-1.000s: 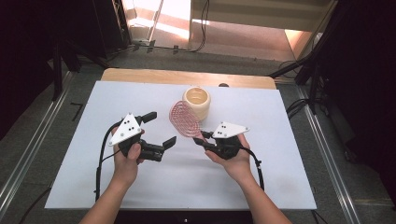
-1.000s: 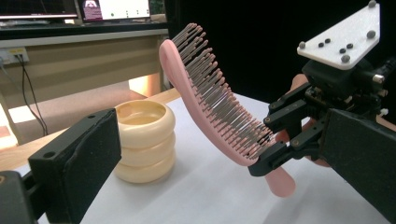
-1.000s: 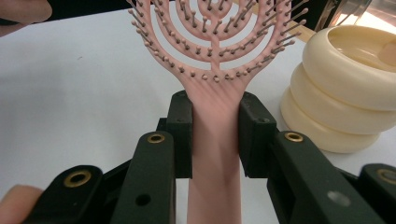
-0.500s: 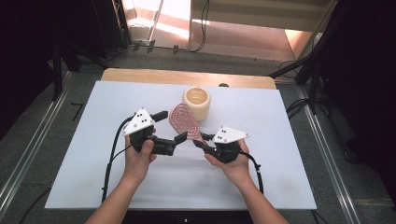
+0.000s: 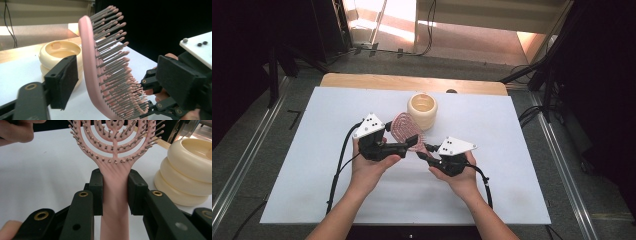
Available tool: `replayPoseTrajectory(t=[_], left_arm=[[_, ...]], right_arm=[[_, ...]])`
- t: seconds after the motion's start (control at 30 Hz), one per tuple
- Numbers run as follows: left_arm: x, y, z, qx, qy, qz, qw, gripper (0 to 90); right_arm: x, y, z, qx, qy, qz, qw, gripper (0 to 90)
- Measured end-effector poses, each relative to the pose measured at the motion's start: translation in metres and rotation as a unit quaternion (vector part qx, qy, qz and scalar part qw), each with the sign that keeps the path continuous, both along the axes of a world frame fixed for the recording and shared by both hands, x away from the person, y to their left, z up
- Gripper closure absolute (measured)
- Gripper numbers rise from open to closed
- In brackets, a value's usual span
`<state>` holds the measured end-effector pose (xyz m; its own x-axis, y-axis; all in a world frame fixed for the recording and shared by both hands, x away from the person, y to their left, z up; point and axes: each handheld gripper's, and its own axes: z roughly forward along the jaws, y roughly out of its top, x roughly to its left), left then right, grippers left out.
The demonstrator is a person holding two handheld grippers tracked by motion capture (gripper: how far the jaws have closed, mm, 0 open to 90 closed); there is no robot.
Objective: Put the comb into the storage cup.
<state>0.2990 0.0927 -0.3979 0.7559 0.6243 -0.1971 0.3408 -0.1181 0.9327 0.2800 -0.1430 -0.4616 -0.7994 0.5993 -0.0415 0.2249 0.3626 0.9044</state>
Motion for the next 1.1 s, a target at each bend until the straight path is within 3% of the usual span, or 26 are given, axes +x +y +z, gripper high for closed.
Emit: replayPoseTrajectory(t=[0.03, 0.17, 0.63, 0.8, 1.0, 1.1], left_arm=[[0.0002, -0.0005, 0.0000, 0.001, 0.003, 0.004, 1.0000, 28.5], [0.0015, -0.0023, -0.0010, -0.002, 0.011, -0.003, 0.9999, 34.6], [0.0055, -0.0056, -0.0027, -0.008, 0.026, 0.002, 0.9996, 42.6], [0.0072, -0.0048, -0.0029, -0.006, 0.036, 0.012, 0.9993, 49.6], [0.0073, -0.0051, -0.0032, -0.008, 0.041, 0.006, 0.9991, 55.8], [0.0092, -0.0030, -0.0022, -0.023, 0.052, -0.004, 0.9984, 59.0]], right_arm=[[-0.0003, 0.0006, 0.0000, 0.000, -0.003, 0.000, 1.0000, 67.6], [0.0000, 0.0015, -0.0011, -0.002, -0.002, 0.000, 1.0000, 67.6], [-0.0033, 0.0064, -0.0003, -0.002, -0.013, 0.001, 0.9999, 67.6], [-0.0037, 0.0064, -0.0001, 0.000, -0.017, -0.002, 0.9999, 67.6], [-0.0045, 0.0078, -0.0020, 0.002, -0.023, -0.009, 0.9997, 67.5], [-0.0046, 0.0084, -0.0029, 0.001, -0.030, -0.009, 0.9995, 67.4]])
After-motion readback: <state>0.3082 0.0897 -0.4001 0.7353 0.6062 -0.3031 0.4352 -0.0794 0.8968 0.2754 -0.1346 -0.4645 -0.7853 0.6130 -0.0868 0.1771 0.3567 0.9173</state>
